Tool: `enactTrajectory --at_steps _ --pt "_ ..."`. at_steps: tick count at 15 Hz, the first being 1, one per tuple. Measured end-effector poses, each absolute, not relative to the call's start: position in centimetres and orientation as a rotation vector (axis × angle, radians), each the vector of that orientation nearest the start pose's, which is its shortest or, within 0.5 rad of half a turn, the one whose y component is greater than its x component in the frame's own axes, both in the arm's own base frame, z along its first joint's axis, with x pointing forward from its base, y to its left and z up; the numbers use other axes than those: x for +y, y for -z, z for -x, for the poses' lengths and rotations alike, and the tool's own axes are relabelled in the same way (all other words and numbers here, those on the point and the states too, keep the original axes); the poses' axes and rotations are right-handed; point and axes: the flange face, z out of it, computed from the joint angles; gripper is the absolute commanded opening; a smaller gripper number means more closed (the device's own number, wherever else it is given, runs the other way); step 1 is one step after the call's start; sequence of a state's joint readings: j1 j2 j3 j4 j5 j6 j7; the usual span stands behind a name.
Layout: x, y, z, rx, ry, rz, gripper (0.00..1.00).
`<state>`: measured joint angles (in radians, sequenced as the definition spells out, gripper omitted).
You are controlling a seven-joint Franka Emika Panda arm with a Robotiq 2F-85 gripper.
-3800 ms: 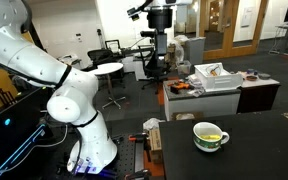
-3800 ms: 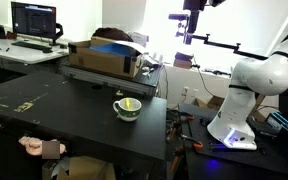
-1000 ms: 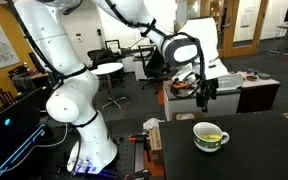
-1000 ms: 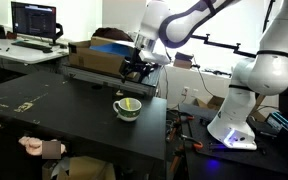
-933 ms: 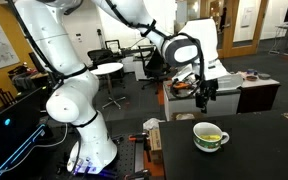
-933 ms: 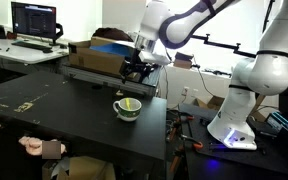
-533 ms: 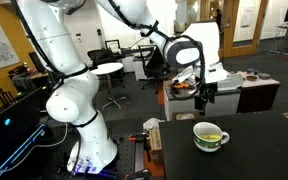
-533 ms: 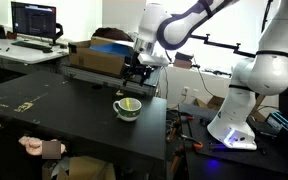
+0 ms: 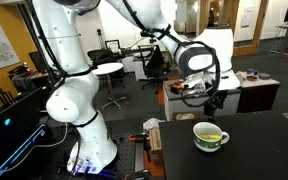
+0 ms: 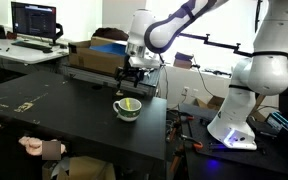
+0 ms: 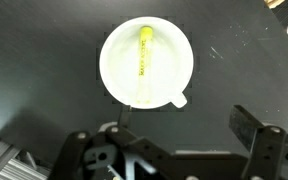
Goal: Put the yellow sharpie on the table
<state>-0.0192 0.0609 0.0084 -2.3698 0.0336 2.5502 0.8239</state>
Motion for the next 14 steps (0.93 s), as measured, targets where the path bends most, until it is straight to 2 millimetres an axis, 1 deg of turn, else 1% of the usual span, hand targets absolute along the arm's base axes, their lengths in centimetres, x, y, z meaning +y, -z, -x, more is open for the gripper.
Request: enactTrajectory --at_steps 2,4,10,14 --pt "-1.0 -30.6 -52.3 1.28 0.151 2.794 1.0" --pt "-1.1 -30.0 -52.7 1.297 0.112 2.781 1.0" --pt "-0.9 -28.8 -52.5 1.29 -0.057 2.764 1.0" --pt "-1.5 -28.2 -52.4 1.306 -0.121 2.769 1.0"
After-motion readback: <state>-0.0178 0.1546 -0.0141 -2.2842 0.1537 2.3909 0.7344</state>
